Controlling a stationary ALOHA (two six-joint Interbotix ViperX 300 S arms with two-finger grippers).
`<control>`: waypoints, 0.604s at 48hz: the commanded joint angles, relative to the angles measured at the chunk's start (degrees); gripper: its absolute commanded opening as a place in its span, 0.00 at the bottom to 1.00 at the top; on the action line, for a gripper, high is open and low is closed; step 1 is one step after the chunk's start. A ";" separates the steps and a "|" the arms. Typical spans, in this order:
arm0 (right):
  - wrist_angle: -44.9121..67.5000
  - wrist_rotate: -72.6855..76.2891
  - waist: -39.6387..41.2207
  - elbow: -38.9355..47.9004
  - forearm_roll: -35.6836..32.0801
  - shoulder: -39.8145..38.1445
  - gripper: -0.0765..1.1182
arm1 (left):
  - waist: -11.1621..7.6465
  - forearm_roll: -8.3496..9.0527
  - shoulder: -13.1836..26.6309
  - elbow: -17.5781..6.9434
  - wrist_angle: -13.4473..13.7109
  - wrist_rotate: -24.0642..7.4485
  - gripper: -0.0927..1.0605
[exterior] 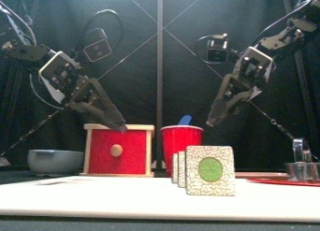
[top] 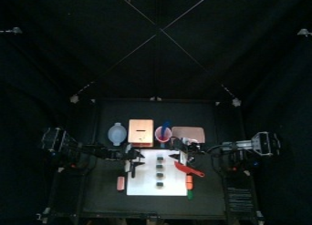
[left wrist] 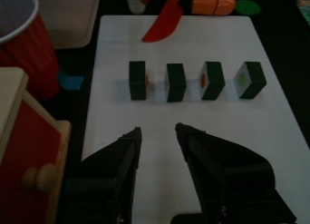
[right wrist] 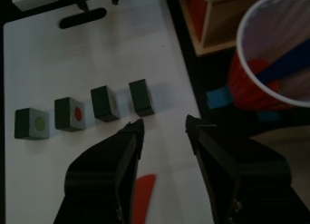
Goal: Place sushi on board then cut the sushi with the knife then place the pieces on the plate
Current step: Place the 4 sushi pieces on the plate
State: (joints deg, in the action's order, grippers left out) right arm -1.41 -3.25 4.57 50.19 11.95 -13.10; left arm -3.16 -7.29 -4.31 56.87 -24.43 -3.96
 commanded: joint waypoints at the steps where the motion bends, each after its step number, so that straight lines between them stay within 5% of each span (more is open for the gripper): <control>1: 0.62 0.00 -0.70 -3.87 -0.09 3.43 0.75 | 0.44 -0.62 -0.97 -0.35 -0.44 -0.26 0.74; 29: -0.53 0.00 -1.32 -12.13 -0.44 15.82 0.76 | 0.62 -0.79 -0.44 -0.26 0.62 -0.26 0.74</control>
State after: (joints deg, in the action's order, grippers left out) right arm -1.85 -3.25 3.34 39.73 11.51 3.34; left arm -2.81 -8.09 -4.31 57.13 -23.64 -4.13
